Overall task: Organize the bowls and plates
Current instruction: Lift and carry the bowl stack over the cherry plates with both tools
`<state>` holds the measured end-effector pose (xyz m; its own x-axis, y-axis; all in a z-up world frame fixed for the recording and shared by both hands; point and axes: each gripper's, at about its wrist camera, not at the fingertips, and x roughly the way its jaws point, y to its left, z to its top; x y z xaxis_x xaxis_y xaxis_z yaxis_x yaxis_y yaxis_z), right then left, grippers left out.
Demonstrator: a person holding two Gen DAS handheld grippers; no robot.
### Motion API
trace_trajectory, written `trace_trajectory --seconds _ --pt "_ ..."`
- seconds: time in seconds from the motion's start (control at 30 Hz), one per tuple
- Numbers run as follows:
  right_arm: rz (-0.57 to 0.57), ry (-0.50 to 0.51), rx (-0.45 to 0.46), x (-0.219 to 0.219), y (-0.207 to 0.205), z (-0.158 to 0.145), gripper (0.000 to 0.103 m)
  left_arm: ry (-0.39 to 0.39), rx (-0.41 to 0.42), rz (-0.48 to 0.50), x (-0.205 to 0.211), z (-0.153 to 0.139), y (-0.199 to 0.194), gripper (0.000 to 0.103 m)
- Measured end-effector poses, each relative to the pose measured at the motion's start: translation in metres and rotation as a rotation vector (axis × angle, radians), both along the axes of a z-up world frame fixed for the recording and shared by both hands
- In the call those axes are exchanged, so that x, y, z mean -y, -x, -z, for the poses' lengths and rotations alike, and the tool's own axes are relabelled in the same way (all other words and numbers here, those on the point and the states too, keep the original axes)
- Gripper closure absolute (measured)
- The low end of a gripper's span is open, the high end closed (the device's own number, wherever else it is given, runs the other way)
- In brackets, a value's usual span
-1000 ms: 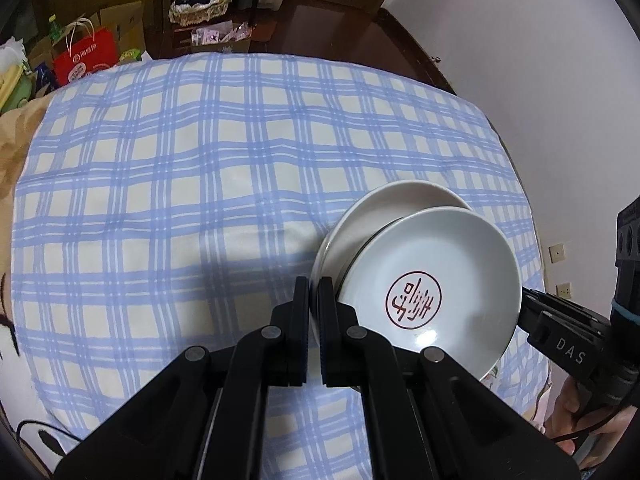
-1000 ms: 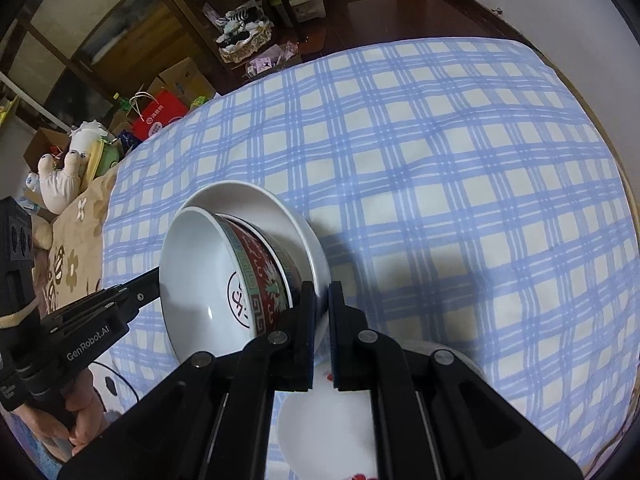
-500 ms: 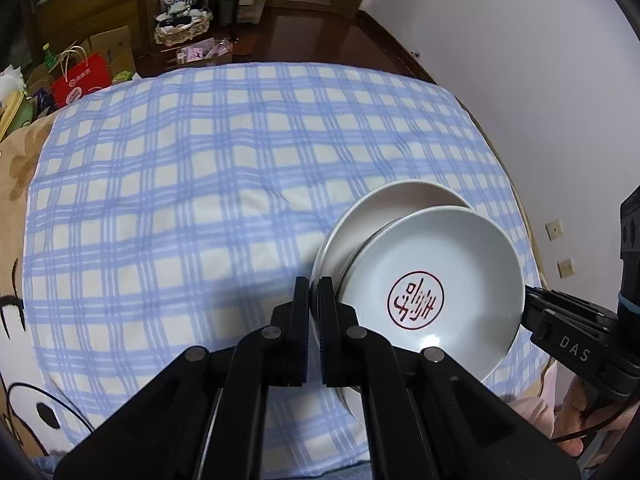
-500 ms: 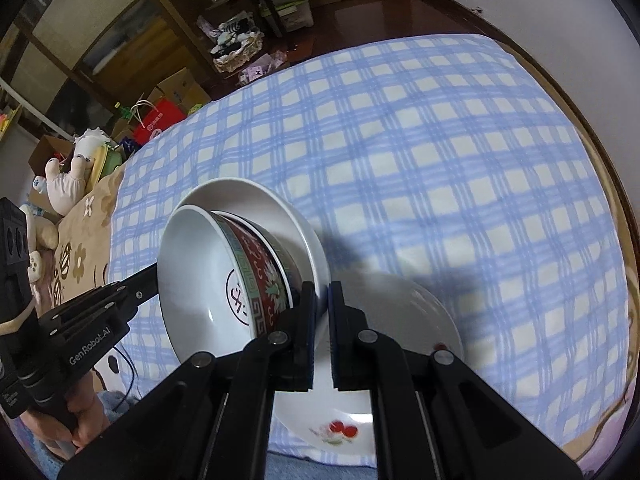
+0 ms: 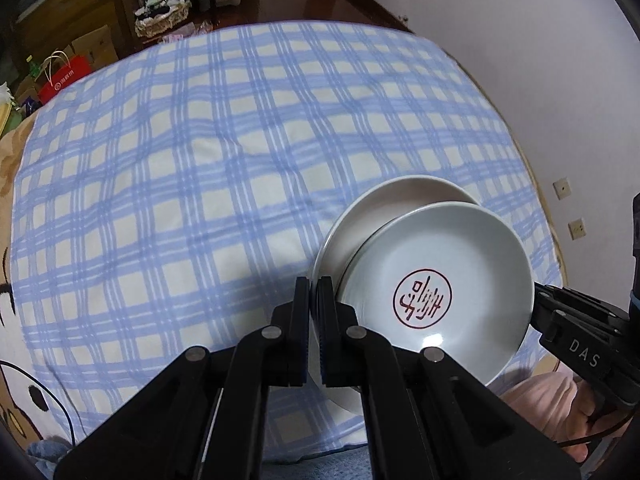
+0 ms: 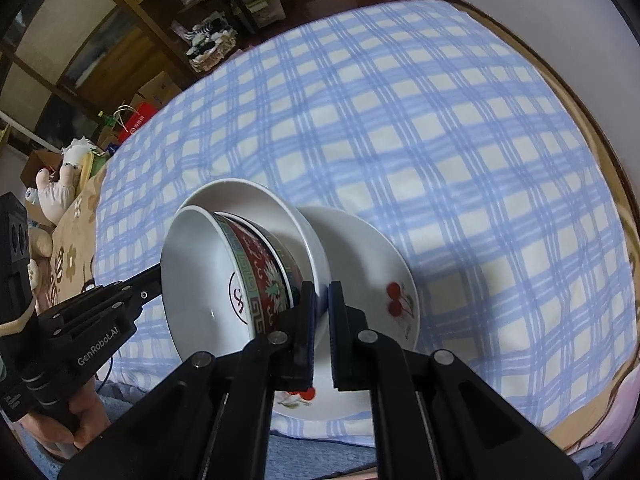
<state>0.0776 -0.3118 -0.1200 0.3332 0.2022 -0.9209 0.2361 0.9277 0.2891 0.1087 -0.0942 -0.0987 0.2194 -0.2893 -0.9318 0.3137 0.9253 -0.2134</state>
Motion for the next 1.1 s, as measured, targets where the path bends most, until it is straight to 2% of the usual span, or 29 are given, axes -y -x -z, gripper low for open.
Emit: trace_trajectory --seconds 0.23,0.83,1.1 --pt "0.023 -0.029 -0.031 0.011 0.003 0.022 0.095 -0.028 -0.024 0.024 0.011 0.017 -0.001 0.101" --pt "0.049 -0.058 -0.016 0.018 0.007 0.026 0.095 -0.029 -0.007 0.031 0.013 0.018 -0.001 0.1" --pt "0.023 -0.023 0.006 0.012 0.008 0.024 0.094 -0.034 0.004 0.054 0.014 0.019 -0.002 0.1"
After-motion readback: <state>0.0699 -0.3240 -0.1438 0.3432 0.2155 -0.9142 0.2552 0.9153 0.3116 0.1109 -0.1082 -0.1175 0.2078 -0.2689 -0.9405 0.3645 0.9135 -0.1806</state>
